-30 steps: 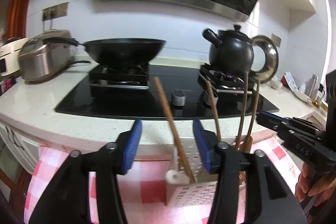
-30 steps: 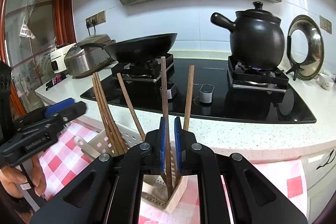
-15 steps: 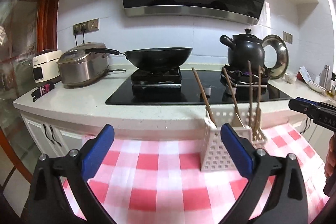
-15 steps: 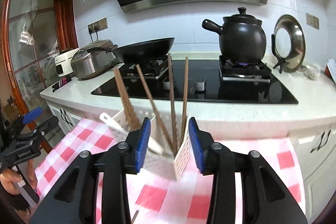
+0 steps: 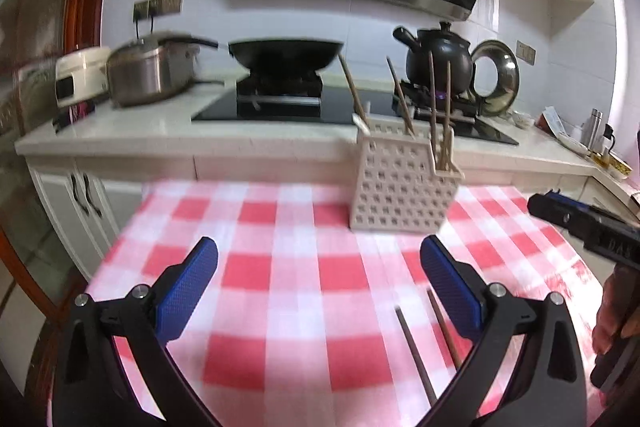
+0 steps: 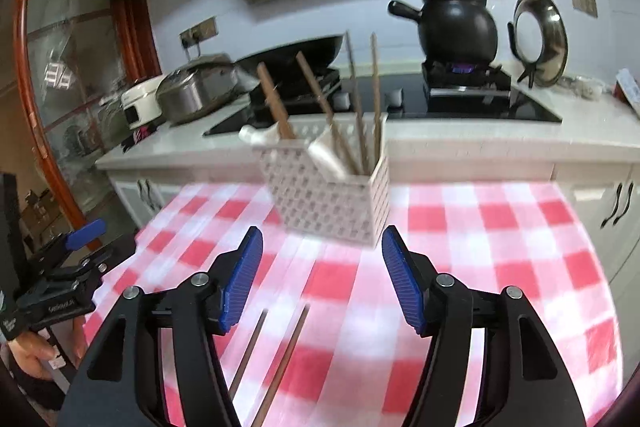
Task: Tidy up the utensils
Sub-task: 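Move both open grippers back down over the last two chopsticks on the cloth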
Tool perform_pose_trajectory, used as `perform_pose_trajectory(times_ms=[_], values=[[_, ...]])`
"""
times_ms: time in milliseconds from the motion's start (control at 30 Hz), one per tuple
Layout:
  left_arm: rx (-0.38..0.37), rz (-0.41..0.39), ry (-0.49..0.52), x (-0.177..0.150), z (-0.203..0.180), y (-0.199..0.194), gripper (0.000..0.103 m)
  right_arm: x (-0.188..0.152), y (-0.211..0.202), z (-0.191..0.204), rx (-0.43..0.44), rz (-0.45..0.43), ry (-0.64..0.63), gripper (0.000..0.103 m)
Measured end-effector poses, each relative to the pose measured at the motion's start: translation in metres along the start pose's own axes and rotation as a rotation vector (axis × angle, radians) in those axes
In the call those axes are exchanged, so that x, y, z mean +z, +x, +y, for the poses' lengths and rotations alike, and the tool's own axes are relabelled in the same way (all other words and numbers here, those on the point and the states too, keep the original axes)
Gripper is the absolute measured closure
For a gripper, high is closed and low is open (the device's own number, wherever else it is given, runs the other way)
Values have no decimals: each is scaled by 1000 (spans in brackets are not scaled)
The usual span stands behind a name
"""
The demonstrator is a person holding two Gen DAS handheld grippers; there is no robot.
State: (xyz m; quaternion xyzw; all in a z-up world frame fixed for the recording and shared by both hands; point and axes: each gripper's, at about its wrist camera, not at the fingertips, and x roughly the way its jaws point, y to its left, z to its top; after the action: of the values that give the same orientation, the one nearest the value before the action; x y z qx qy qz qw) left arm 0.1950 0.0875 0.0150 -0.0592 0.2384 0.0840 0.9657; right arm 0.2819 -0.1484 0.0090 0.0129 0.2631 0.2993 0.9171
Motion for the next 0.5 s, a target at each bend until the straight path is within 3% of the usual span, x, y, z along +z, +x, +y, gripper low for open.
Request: perform_pose_trajectory(times_ms=[267,500], values=[[-18,80,7,-37,-6,5,5,-48,3,16,1,78,-30,41],[-5,129,-15,-59,-5,7,5,-70,11,11,-1,130,9,41]])
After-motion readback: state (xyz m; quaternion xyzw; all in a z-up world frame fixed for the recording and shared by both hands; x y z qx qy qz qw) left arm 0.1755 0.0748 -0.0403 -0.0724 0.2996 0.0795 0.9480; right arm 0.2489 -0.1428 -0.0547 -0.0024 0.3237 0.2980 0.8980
